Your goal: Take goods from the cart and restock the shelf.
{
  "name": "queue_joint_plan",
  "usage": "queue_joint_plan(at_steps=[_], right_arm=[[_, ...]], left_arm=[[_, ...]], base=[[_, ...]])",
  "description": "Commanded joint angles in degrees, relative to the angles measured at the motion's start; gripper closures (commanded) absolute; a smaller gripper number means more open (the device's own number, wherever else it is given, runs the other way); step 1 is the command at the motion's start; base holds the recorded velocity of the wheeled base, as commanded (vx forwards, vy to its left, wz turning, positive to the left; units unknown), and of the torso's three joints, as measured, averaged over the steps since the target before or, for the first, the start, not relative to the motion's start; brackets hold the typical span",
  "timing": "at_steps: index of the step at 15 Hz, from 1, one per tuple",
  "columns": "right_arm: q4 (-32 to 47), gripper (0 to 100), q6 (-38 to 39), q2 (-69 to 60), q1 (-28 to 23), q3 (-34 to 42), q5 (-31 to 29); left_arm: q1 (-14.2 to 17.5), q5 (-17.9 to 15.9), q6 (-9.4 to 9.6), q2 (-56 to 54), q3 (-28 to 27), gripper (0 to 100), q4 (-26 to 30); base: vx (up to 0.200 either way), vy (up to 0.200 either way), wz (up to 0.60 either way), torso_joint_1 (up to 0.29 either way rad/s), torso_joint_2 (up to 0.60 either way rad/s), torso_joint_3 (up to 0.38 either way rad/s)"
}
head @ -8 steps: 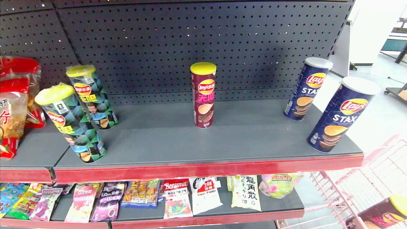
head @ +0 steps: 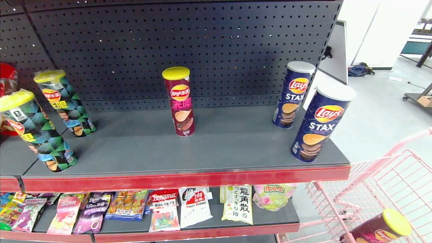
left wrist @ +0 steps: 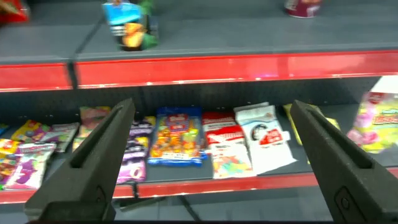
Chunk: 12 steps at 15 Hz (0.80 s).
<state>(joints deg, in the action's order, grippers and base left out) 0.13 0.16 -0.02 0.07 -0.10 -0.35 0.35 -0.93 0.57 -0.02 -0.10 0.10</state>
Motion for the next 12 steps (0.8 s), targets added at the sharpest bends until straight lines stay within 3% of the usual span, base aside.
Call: queue_joint_plan(at_steps=[1,3,12], right_arm=[[0.0,0,0.0,0.0,0.0,0.0,0.0],[0.0,0,0.0,0.0,0.0,0.0,0.0],[0.0,0,0.0,0.0,0.0,0.0,-0.1]], left_arm=[[0.0,0.0,-0.05,0.0,0.0,0,0.0],[0.0,0.0,-0.13,0.0,0.0,0,0.0],[0.0,0.0,-0.13,0.0,0.0,0,0.0]], base=[[0.000,0.000,0.00,0.000,0.00,0.000],[0.000,0.000,0.00,0.000,0.00,0.000],[0.000,0.000,-0.60,0.003,0.00,0.002]])
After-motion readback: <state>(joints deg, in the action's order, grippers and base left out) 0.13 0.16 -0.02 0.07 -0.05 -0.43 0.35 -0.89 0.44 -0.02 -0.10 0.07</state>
